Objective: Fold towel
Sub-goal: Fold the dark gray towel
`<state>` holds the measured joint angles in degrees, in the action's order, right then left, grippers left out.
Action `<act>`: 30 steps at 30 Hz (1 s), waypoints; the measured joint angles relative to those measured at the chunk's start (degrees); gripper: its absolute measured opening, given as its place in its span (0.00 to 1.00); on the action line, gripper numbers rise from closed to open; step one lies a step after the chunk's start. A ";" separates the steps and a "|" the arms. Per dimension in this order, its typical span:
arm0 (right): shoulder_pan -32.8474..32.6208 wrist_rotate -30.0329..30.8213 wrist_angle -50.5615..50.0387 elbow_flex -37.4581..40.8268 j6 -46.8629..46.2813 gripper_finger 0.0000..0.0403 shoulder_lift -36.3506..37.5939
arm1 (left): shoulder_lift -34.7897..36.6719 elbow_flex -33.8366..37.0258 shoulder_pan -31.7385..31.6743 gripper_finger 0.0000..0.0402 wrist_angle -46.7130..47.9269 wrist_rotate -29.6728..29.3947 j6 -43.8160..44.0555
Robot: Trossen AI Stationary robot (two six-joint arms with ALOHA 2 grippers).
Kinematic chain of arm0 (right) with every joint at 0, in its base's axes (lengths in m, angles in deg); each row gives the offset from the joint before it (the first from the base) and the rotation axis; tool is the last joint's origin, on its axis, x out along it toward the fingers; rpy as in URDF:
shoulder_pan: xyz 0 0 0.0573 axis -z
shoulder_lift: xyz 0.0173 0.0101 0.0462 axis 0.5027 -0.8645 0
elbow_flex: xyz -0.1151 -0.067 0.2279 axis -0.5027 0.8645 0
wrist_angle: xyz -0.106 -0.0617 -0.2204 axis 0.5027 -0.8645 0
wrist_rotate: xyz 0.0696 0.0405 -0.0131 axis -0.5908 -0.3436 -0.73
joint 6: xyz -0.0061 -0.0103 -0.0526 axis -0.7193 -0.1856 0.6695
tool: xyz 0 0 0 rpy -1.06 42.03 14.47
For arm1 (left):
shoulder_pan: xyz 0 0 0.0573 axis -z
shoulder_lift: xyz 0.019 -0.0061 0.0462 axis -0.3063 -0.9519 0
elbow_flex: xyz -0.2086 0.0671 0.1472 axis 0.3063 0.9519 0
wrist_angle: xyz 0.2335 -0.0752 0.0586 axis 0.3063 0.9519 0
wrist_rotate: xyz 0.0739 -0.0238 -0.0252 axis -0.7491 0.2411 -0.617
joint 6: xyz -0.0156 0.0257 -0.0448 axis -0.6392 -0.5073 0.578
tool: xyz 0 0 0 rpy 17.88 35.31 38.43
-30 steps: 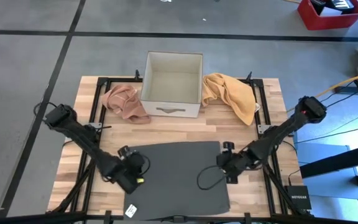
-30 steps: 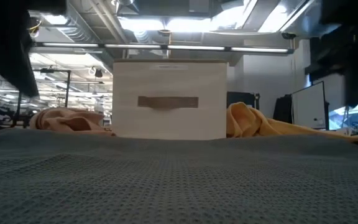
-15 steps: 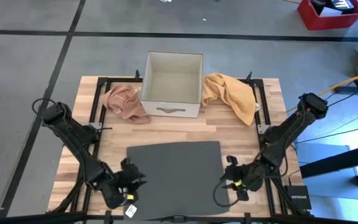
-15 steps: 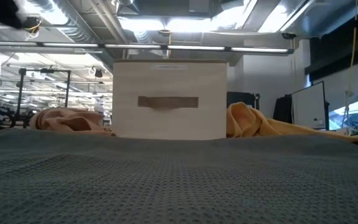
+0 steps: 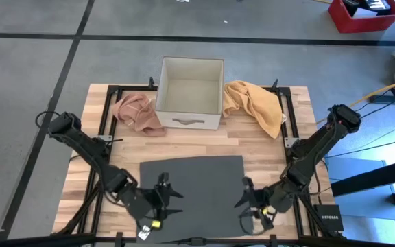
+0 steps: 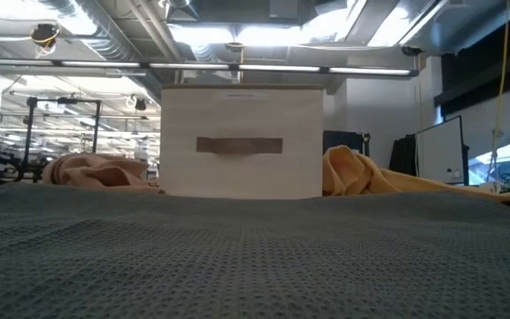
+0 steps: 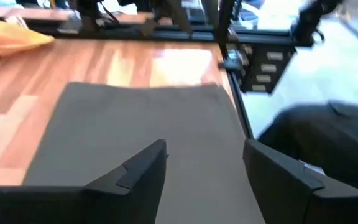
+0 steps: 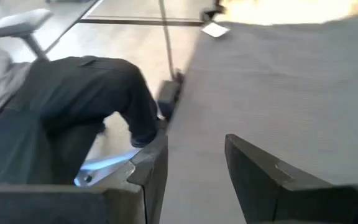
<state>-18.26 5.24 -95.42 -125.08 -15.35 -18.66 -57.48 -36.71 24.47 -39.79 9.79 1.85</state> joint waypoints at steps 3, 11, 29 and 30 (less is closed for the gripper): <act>-1.51 -0.16 -1.19 -3.99 1.73 0.41 -3.55 | -1.83 -5.21 2.63 0.52 8.26 -0.30 3.19; -5.54 -1.93 -13.59 -13.64 1.30 0.41 -13.15 | -10.42 -13.70 10.00 0.49 23.53 2.32 18.60; -7.45 -2.96 -19.09 -14.34 -6.03 0.41 -22.14 | -24.88 -13.83 15.40 0.36 25.56 27.46 37.56; -7.44 -2.73 -19.30 -14.33 -6.26 0.41 -22.16 | -24.93 -13.83 15.41 0.36 25.83 27.48 37.30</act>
<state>-25.70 2.51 -114.72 -139.41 -21.61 -40.83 -82.40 -50.54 39.87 -13.96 37.26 39.14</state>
